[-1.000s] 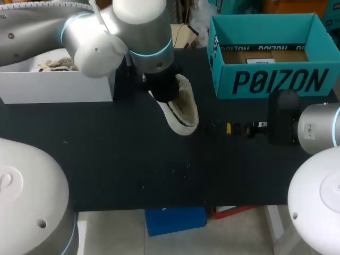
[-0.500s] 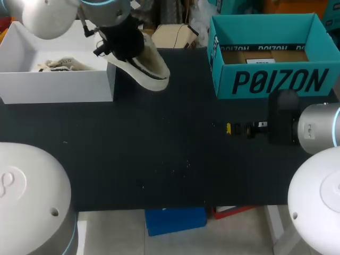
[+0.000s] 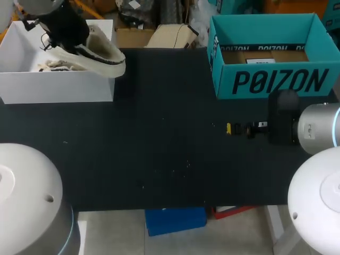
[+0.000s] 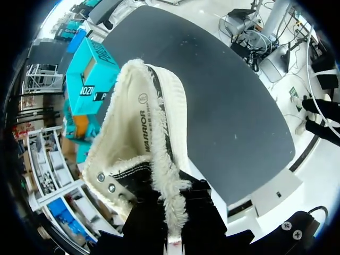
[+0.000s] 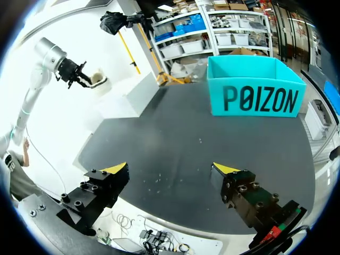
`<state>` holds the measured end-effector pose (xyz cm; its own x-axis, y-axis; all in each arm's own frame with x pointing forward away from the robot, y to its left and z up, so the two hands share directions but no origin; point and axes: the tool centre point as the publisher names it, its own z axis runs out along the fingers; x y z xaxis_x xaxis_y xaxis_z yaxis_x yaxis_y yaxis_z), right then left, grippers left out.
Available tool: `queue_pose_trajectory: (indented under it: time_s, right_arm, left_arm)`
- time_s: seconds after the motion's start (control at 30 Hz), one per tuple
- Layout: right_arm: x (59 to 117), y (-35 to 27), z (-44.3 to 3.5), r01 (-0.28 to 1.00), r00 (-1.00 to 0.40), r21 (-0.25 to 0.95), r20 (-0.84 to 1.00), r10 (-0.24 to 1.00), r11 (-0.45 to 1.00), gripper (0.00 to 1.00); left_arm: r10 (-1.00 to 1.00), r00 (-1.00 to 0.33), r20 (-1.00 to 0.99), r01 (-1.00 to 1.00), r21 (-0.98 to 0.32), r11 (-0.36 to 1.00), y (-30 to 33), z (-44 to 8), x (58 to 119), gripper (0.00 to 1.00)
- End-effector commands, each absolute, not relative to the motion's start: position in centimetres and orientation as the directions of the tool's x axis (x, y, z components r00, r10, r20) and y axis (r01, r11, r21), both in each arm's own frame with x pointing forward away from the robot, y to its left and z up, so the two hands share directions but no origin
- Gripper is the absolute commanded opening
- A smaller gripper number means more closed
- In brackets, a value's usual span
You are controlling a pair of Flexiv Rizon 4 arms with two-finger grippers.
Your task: Take the shoe out of the shoebox, open the shoe tongue, remove and reinsert the insole, then place the shoe into the shoebox
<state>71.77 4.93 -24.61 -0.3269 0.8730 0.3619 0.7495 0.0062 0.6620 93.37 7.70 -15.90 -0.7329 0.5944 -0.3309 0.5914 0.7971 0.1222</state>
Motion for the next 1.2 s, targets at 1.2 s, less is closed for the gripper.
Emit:
queue_pose_trajectory:
  time_s: [1.2]
  right_arm:
    - [71.8,4.9,-24.7,0.751,-0.328,0.66,0.364,0.872,0.006,1.0]
  left_arm:
    - [0.357,-0.847,-0.394,0.316,0.166,0.934,22.2,-22.5,109.4,0.0]
